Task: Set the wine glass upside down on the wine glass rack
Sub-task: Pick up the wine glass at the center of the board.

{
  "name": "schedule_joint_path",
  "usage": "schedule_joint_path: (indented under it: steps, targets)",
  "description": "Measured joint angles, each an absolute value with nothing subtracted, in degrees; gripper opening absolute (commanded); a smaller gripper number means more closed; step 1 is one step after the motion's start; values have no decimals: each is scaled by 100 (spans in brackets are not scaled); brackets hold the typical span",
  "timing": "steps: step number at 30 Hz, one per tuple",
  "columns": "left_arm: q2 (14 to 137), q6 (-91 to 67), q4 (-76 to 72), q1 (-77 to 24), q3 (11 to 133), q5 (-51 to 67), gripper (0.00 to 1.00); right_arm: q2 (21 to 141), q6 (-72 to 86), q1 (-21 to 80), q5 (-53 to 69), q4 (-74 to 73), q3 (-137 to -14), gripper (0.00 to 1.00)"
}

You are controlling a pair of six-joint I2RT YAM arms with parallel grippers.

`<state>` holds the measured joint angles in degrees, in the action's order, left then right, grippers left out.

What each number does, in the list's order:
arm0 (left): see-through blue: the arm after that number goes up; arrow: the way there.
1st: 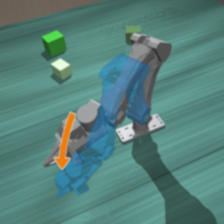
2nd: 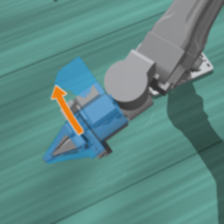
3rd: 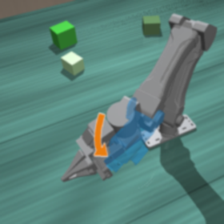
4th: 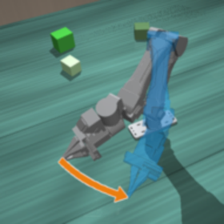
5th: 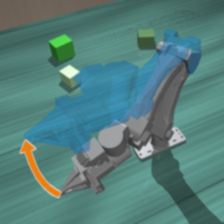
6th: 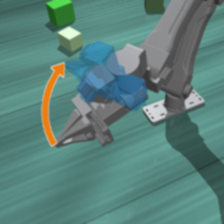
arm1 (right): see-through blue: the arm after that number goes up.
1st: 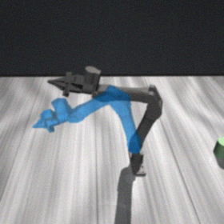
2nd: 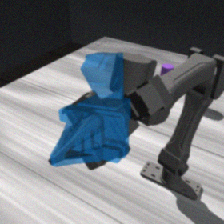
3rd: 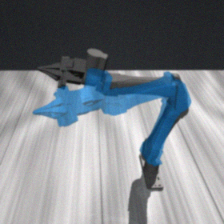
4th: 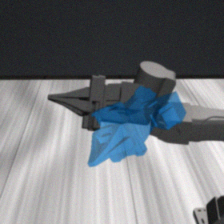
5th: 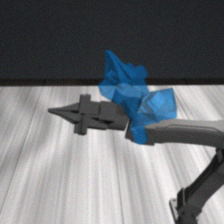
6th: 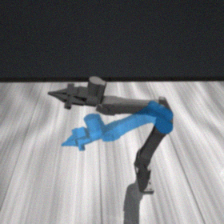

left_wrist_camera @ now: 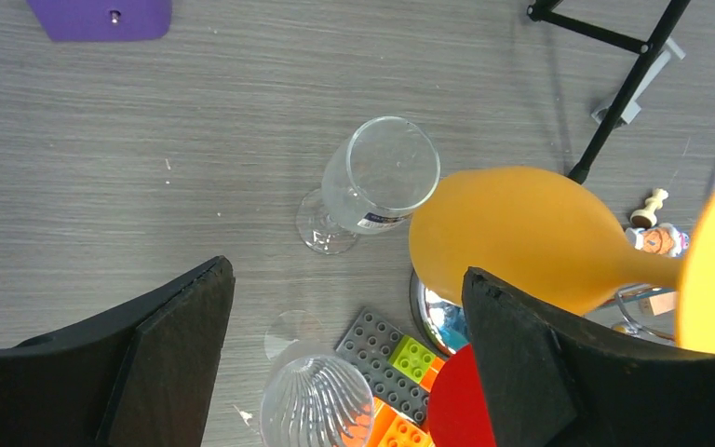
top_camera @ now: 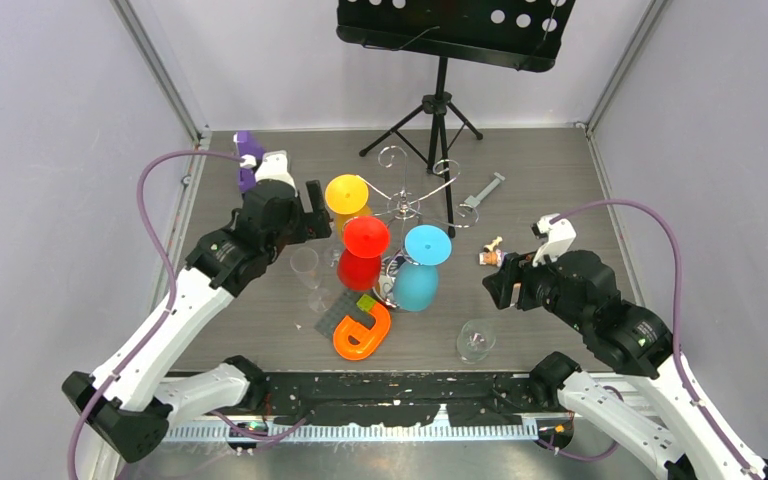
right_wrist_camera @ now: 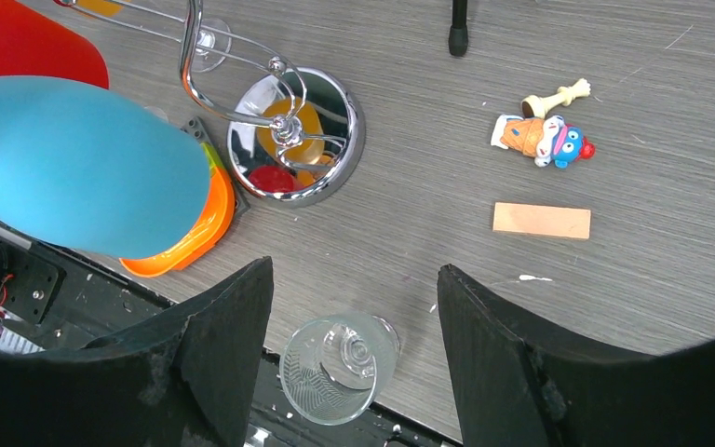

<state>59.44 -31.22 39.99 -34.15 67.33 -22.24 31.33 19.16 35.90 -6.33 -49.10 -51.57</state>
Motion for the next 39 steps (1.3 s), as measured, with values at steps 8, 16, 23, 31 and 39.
schedule_joint_path:
  steps: [8,16,23,31,39]
  targets:
    - [6298,-3105,3846,-3118,6733,-2010,82,3135,1822,3590,-631,-4936,-5113,71]
    - [6560,-3105,3557,-2834,6733,-1800,69,3140,1726,3590,-633,-4941,-5098,72]
    - [7032,-3059,3509,-2773,6737,-1640,61,3140,1660,3590,-633,-4941,-5087,72]
    - [7397,-2864,3487,-2724,7039,-1625,54,3153,1640,3590,-604,-4967,-5083,72]
    - [7642,-2700,3522,-2714,7205,-1625,48,3181,1638,3590,-530,-4982,-5083,72]
